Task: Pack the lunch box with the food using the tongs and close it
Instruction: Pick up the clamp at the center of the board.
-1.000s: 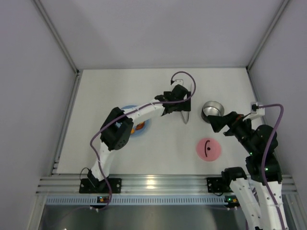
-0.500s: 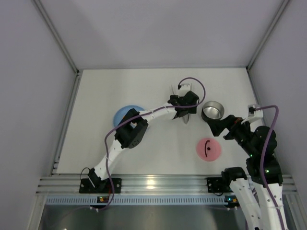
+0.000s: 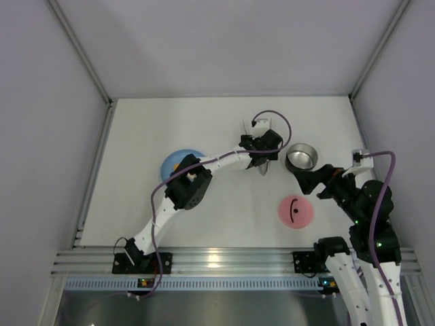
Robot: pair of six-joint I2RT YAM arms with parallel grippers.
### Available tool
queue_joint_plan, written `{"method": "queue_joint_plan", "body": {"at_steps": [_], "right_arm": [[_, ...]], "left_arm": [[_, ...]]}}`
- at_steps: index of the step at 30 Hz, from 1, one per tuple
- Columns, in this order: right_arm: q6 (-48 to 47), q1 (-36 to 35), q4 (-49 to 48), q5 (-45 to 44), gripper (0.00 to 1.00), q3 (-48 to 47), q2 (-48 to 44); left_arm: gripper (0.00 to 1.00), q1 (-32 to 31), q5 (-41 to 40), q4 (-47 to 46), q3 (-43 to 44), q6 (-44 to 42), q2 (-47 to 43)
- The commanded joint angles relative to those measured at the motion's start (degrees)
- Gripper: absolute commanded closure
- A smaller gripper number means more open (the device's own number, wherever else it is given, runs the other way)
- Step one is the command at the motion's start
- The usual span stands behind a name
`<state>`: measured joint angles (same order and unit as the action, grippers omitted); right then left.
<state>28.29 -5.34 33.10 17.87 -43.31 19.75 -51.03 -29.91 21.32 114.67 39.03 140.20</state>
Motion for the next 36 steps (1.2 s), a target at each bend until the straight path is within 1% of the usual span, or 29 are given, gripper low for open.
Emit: {"method": "queue_joint_plan", "body": {"at_steps": [1, 3, 6, 10, 11, 13, 14, 21, 24, 25, 27, 28, 30, 31, 34, 36], "right_arm": [[-0.61, 0.86, 0.91, -0.03, 0.0, -1.34, -0.41], [-0.52, 0.86, 1.0, 0.15, 0.01, -1.34, -0.5], [-0.52, 0.86, 0.91, 0.15, 0.01, -1.43, -0.76], [-0.34, 0.95, 1.0, 0.41, 0.0, -1.34, -0.85], [-0.43, 0.95, 1.0, 0.33, 0.0, -1.25, -0.94], [-0.43, 0.95, 1.09, 0.33, 0.01, -1.25, -0.85], [-0.43, 0.86, 1.09, 0.33, 0.01, -1.25, -0.85], [-0.7, 1.04, 1.09, 0.24, 0.01, -1.43, -0.68], [-0.61, 0.86, 1.18, 0.24, 0.01, -1.43, -0.67], [-0.61, 0.95, 1.18, 0.32, 0.0, -1.34, -0.68], [-0.52, 0.86, 1.0, 0.32, 0.0, -1.16, -0.68], [-0.35, 0.86, 1.0, 0.33, 0.01, -1.08, -0.68], [-0.17, 0.86, 0.91, 0.5, 0.01, -0.99, -0.68], [-0.17, 0.95, 0.82, 0.5, 0.01, -0.99, -0.76], [0.18, 0.95, 0.65, 0.68, 0.0, -0.9, -0.76], [0.1, 0.86, 0.65, 0.68, 0.01, -1.07, -0.68]], "left_arm": [[0.01, 0.05, -1.2, 1.44, 1.61, 1.14, 1.39], [0.02, 0.05, -1.55, 1.62, 1.43, 1.23, 1.39], [0.09, 0.05, -1.82, 1.71, 1.08, 1.05, 1.21], [0.22, 0.05, -1.82, 1.09, 0.11, 1.05, 0.6], [0.27, 0.05, -1.73, 0.92, -0.15, 0.97, 0.43], [0.3, 0.05, -1.64, 0.3, -0.76, 0.88, 0.34], [0.33, 0.05, -1.64, 0.21, -0.85, 0.88, 0.34], [0.39, 0.05, -1.82, 0.21, -1.2, 1.14, 0.16], [0.4, 0.05, -2.34, 0.04, -2.87, 1.49, -1.15], [0.39, 0.05, -2.52, -0.23, -3.57, 1.49, -2.2], [0.29, 0.05, -2.78, -0.58, -4.8, 1.14, -2.91], [0.22, 0.05, -2.78, -0.49, -4.98, 1.05, -3.09], [0.2, 0.05, -2.52, -0.49, -5.77, 0.96, -3.18], [0.16, 0.05, -2.43, -0.23, -5.95, 1.75, -3.27], [0.16, -0.21, -2.17, -0.4, -7.62, 3.59, -3.44], [0.18, -0.65, -2.61, -0.14, -7.97, 4.56, -3.18]]}}
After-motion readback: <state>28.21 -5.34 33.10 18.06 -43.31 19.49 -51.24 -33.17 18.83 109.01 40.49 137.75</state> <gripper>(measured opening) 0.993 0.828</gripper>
